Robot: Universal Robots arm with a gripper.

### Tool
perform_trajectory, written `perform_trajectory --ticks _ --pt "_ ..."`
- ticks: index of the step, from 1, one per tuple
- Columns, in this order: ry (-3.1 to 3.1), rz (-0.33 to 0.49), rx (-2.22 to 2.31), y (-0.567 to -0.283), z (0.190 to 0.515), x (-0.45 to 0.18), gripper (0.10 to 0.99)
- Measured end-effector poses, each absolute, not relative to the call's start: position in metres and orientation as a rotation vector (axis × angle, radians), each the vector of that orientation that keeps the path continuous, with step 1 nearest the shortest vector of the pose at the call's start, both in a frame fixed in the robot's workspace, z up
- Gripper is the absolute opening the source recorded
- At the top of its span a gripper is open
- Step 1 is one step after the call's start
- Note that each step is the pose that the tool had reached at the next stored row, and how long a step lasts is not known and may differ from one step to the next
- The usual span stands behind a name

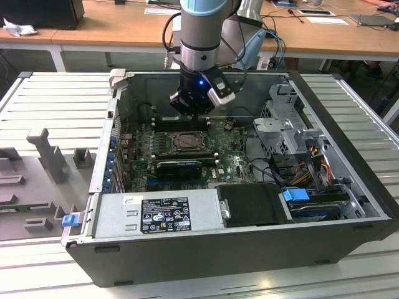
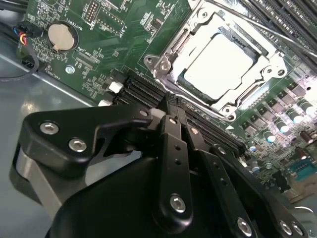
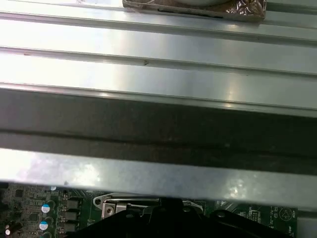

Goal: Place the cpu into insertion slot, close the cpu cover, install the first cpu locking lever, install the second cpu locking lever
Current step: 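Install the first cpu locking lever, then install the second cpu locking lever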

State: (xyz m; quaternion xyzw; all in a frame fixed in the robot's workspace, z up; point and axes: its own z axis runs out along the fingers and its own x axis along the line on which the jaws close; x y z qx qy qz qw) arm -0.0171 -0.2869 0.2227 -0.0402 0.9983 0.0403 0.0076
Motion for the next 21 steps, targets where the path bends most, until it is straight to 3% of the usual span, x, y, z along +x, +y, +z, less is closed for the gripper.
perform_trajectory --ticks 21 --pt "3.121 0.126 -0.126 -0.2973 0.2284 -0.0169 0.106"
